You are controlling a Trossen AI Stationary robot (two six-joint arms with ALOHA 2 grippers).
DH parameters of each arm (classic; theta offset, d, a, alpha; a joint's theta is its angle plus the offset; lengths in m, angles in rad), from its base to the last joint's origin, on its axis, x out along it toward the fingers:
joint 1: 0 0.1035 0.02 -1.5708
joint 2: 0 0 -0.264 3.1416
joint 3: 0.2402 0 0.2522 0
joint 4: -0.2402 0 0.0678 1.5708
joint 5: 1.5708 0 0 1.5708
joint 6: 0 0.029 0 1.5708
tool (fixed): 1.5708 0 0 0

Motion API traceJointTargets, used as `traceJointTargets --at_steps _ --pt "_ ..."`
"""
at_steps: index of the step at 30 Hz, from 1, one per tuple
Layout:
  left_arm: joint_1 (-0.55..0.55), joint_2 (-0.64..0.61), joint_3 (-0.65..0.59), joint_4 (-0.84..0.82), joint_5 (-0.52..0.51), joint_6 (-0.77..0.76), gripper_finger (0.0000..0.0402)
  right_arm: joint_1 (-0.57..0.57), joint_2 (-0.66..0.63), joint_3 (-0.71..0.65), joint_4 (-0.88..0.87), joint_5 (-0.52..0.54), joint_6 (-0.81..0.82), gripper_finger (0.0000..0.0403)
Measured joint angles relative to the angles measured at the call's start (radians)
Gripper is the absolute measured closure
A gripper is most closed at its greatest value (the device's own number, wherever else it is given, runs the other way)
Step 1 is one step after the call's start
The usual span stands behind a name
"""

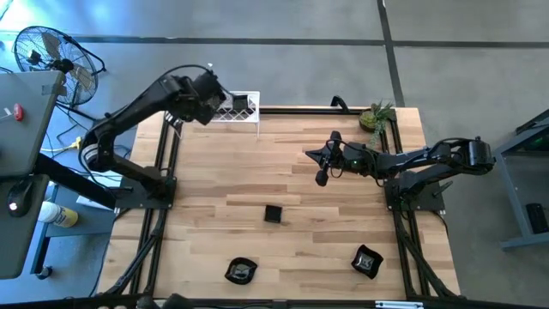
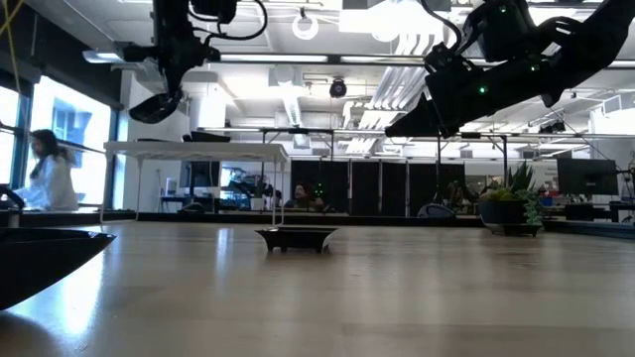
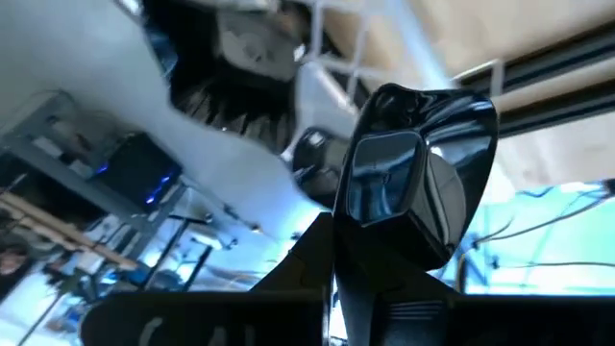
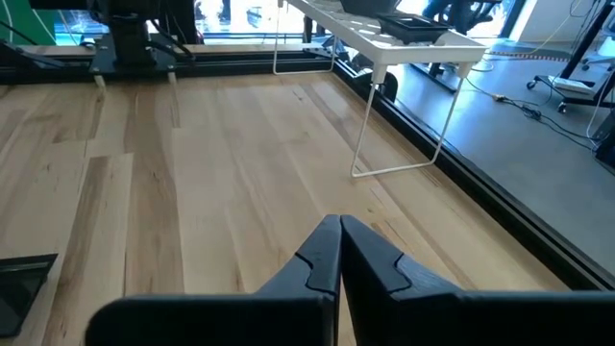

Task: Pick & Place Mini shaped plates
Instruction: Stack the black leaf-shaped plate on top of the black leaf-shaped plate on the shelf

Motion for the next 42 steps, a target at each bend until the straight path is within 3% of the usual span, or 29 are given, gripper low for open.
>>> traceJointTargets --at_steps 7,26,42 --pt "0.107 0.0 0.0 0.106 -0.008 0.162 0.0401 0.0 0.0 0.0 0.0 0.0 -0.002 0.0397" --pt "0.261 0.005 -0.001 0.194 0.104 0.288 0.0401 0.0 0.0 0.0 -0.001 0.0 -0.002 0.0401" --pt "0.265 0.077 -0.001 0.195 0.103 0.227 0.0401 0.0 0.0 0.0 -0.001 0.0 -0.003 0.0397"
